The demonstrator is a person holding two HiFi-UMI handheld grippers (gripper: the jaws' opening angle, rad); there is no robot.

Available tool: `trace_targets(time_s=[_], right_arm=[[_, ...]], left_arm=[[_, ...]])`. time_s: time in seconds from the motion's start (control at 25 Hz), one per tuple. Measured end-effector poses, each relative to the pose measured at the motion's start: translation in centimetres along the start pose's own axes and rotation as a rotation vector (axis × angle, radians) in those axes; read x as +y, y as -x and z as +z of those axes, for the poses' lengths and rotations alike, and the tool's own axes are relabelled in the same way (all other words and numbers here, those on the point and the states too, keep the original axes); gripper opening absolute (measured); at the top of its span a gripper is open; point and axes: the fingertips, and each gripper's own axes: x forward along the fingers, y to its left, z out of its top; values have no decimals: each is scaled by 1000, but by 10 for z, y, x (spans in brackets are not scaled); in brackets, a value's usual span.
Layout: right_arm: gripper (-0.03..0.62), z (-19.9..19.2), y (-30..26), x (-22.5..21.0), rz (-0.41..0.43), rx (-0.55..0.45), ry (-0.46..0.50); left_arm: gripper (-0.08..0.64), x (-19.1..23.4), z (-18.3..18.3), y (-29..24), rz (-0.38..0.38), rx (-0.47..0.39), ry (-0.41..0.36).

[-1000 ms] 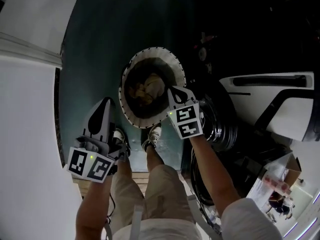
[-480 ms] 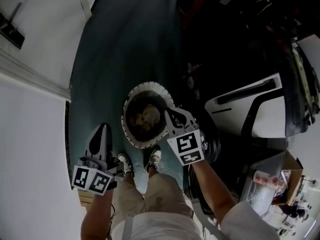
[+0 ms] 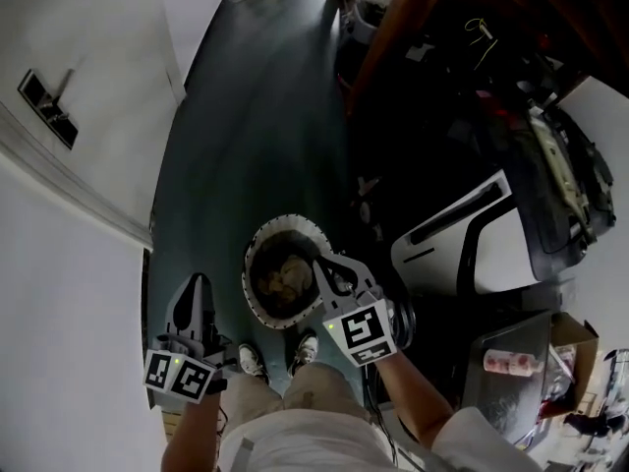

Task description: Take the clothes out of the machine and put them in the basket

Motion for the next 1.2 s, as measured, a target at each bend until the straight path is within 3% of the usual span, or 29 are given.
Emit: trace_targets(time_s=[0.28, 0.64, 0.8, 1.2], right_arm=[[12, 49, 54, -27, -52, -109, 25], [12, 78, 113, -51, -112, -204, 81], [12, 89, 129, -55, -131, -229, 145], [12, 98, 142, -70, -167, -250, 133]], left_arm=[[14, -33, 41, -9, -37, -64, -41], [14, -61, 101, -10, -45, -184, -127], [14, -66, 112, 4, -29, -213, -140], [14, -69, 117, 17, -18, -244, -142]])
